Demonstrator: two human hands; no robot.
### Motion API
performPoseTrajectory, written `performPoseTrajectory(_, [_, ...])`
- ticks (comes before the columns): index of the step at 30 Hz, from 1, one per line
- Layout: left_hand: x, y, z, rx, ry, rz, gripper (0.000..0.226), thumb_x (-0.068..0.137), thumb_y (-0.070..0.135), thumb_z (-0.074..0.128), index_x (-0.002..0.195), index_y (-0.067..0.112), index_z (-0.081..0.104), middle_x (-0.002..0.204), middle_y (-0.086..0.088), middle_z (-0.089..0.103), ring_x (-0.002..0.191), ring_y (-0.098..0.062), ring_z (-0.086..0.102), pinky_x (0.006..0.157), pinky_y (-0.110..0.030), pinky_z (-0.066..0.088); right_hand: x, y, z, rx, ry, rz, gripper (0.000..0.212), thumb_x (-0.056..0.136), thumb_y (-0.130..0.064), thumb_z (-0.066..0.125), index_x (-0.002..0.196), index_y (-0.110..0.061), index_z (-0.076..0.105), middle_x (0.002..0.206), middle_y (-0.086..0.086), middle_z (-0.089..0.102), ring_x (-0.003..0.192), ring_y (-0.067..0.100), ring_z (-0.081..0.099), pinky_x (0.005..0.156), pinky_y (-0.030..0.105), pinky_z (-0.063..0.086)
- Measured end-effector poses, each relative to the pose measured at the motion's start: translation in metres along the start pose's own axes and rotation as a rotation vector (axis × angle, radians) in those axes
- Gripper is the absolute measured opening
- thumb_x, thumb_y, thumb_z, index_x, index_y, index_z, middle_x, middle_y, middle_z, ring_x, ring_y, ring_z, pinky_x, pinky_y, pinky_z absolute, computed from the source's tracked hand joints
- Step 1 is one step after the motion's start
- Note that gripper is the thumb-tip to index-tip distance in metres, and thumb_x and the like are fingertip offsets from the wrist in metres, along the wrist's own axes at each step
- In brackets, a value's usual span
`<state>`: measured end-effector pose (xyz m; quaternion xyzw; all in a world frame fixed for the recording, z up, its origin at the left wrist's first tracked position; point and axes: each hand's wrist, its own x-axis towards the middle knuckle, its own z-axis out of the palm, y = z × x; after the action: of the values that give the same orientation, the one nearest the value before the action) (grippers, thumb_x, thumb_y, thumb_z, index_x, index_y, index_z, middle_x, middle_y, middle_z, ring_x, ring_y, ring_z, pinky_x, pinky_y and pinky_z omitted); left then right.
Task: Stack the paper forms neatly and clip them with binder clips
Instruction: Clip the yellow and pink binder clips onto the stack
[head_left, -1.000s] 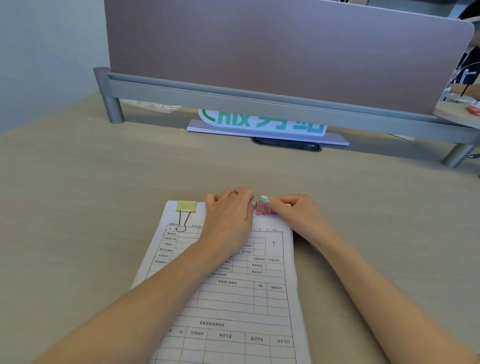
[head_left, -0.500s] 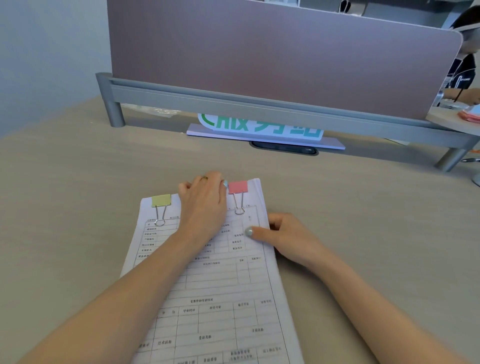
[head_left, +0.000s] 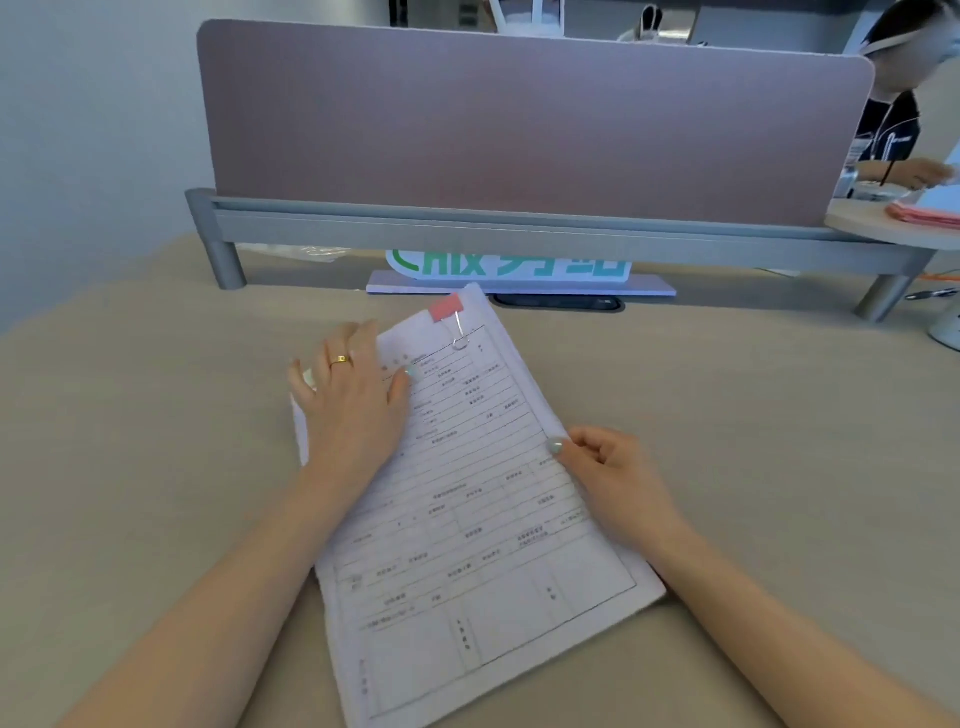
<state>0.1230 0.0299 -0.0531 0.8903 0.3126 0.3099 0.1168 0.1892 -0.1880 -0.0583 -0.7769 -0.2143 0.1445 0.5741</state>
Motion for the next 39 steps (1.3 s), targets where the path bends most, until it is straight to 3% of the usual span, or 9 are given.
performPoseTrajectory(2, [-0.009, 0.013, 0.004, -0.055, -0.082, 0.033, 0.063, 0.088, 0.035, 0.046, 0.143, 0.021, 0.019, 0.153, -0.008, 0.019, 0.139, -0.028, 0.016, 0.112, -0.053, 0.002, 0.014, 0.006, -0.022, 0.058, 0.087, 0.009, 0.020, 0.087, -0.022, 0.058, 0.073, -0.015, 0.071, 0.065, 0.001, 0.072, 0.066, 0.017, 0.065, 0.067, 0.033, 0.052])
performPoseTrajectory(4, [-0.020, 0.030, 0.009, -0.234, -0.159, -0.007, 0.073, 0.087, 0.035, 0.050, 0.146, 0.024, 0.008, 0.157, -0.006, 0.007, 0.143, -0.025, 0.005, 0.114, -0.048, 0.000, 0.028, 0.013, -0.048, 0.073, 0.195, -0.002, 0.016, 0.088, -0.020, 0.058, 0.084, -0.012, 0.072, 0.066, -0.009, 0.071, 0.063, 0.006, 0.066, 0.064, 0.023, 0.054])
performPoseTrajectory(8, [-0.044, 0.058, 0.018, -0.713, -0.415, -0.122, 0.082, 0.084, 0.030, 0.060, 0.147, 0.026, 0.008, 0.151, 0.004, 0.028, 0.140, -0.018, 0.021, 0.114, -0.038, 0.021, 0.042, 0.030, -0.099, 0.047, 0.392, 0.018, 0.016, 0.089, -0.024, 0.056, 0.082, -0.017, 0.068, 0.071, -0.007, 0.068, 0.050, -0.008, 0.059, 0.054, 0.009, 0.047])
performPoseTrajectory(11, [-0.066, 0.076, 0.026, -0.532, -0.525, 0.111, 0.064, 0.084, 0.041, 0.052, 0.141, 0.036, 0.025, 0.132, 0.016, 0.049, 0.128, -0.014, 0.038, 0.108, -0.036, 0.031, 0.045, 0.041, -0.131, -0.016, 0.470, 0.028, 0.016, 0.090, -0.025, 0.056, 0.081, -0.020, 0.068, 0.060, -0.015, 0.068, 0.051, -0.007, 0.059, 0.051, 0.004, 0.045])
performPoseTrajectory(15, [-0.087, 0.100, 0.030, -0.221, -0.469, 0.330, 0.050, 0.094, 0.039, 0.033, 0.142, 0.028, 0.027, 0.139, 0.010, 0.044, 0.126, -0.015, 0.032, 0.107, -0.027, 0.022, 0.049, 0.048, -0.153, -0.157, 0.462, 0.016, 0.019, 0.090, -0.022, 0.055, 0.086, -0.013, 0.070, 0.073, 0.000, 0.066, 0.060, 0.004, 0.058, 0.048, 0.004, 0.039])
performPoseTrajectory(21, [-0.084, 0.104, 0.033, -0.132, -0.449, 0.352, 0.051, 0.095, 0.039, 0.029, 0.144, 0.025, 0.024, 0.143, 0.008, 0.039, 0.128, -0.015, 0.031, 0.108, -0.027, 0.017, 0.058, 0.055, -0.151, -0.351, 0.492, 0.030, 0.031, 0.088, -0.023, 0.056, 0.073, 0.004, 0.063, 0.058, 0.008, 0.053, 0.053, 0.018, 0.042, 0.050, 0.029, 0.032])
performPoseTrajectory(30, [-0.082, 0.108, 0.032, -0.006, -0.489, 0.376, 0.054, 0.093, 0.047, 0.023, 0.142, 0.023, 0.028, 0.147, 0.002, 0.030, 0.131, -0.018, 0.025, 0.109, -0.030, 0.015, 0.064, 0.059, -0.150, -0.671, 0.566, 0.107, 0.026, 0.082, -0.032, 0.058, 0.065, -0.013, 0.063, 0.056, 0.002, 0.056, 0.060, 0.026, 0.051, 0.050, 0.026, 0.031])
performPoseTrajectory(36, [-0.084, 0.108, 0.031, 0.085, -0.579, 0.409, 0.073, 0.086, 0.064, 0.024, 0.145, 0.021, 0.014, 0.156, 0.002, 0.007, 0.141, -0.017, 0.003, 0.117, -0.042, -0.005, 0.067, 0.059, -0.149, -0.877, 0.559, 0.095, 0.031, 0.081, -0.036, 0.062, 0.106, -0.017, 0.064, 0.116, 0.008, 0.055, 0.102, 0.032, 0.054, 0.073, 0.035, 0.041])
performPoseTrajectory(39, [-0.087, 0.107, 0.031, 0.089, -0.628, 0.417, 0.081, 0.082, 0.068, 0.016, 0.146, 0.020, 0.007, 0.158, 0.004, 0.003, 0.143, -0.013, -0.002, 0.115, -0.042, -0.012, 0.067, 0.049, -0.151, -0.893, 0.635, 0.006, 0.040, 0.081, -0.029, 0.063, 0.118, -0.017, 0.059, 0.125, 0.010, 0.052, 0.109, 0.035, 0.052, 0.088, 0.043, 0.040])
